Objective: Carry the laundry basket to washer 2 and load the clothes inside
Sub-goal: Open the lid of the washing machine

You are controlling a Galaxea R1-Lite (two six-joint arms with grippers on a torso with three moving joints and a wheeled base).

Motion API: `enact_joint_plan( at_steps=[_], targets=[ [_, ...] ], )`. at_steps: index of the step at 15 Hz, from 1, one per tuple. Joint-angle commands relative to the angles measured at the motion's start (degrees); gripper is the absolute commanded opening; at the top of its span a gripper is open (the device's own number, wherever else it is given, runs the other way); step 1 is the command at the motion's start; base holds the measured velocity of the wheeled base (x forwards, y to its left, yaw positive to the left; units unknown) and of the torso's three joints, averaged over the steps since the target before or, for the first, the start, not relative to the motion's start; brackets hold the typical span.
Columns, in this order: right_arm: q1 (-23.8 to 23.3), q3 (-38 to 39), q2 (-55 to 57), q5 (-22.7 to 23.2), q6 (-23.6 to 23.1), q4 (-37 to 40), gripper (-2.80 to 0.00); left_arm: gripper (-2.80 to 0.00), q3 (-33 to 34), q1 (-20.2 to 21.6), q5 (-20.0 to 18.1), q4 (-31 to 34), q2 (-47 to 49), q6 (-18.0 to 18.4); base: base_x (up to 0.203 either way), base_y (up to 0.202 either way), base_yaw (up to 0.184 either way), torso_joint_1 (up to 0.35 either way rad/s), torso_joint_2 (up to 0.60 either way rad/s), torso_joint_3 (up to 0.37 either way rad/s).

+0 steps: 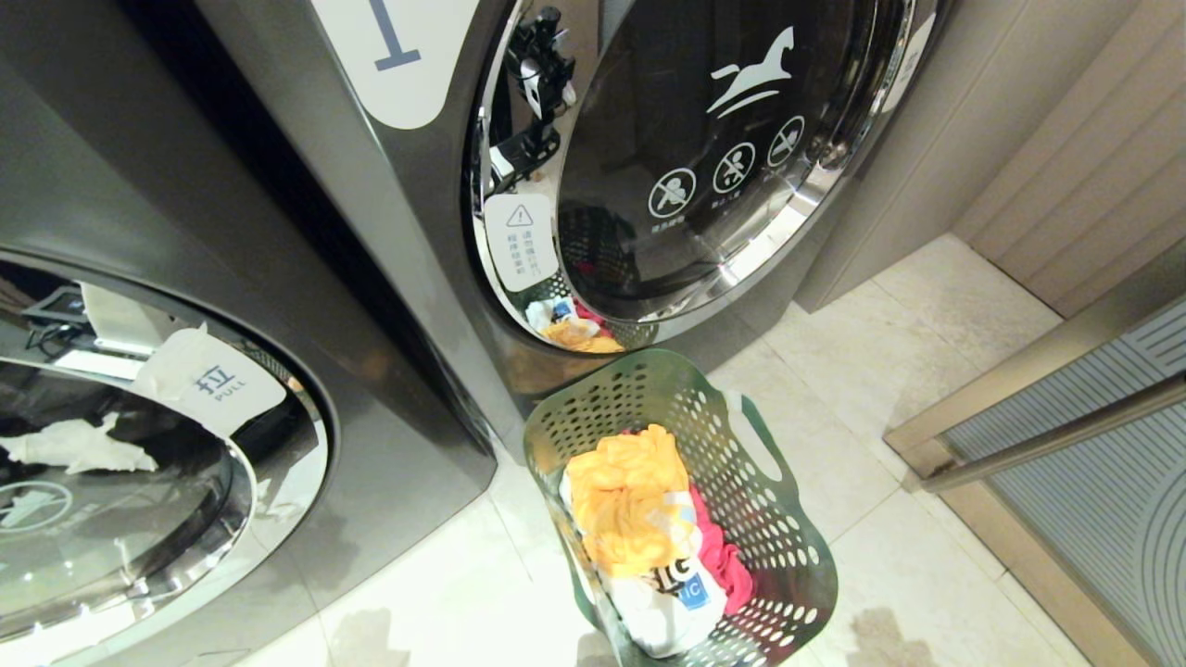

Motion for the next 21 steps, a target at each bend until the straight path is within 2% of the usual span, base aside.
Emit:
enact_joint_plan(
  at_steps=[1,5,21],
  targets=[
    [0.0,0.0,0.1,0.1,-0.1,0.1,-2.80,-2.80,0.0,0.0,0.0,0.0,0.1,0.1,0.000,0.000,0.000,0.000,0.00,0.000],
    [0.0,0.2,0.1,-0.2,0.5,-0.3,-2.80,-2.80,-0.1,0.0,0.4,0.0,0.0,-1.4,0.000,0.000,0.000,0.000,0.00,0.131],
    [0.0,0.2,0.1,-0.1,0.5,-0.3,-2.80,-2.80,-0.1,0.0,0.5,0.0,0.0,-1.4,0.000,0.000,0.000,0.002,0.00,0.202]
  ],
)
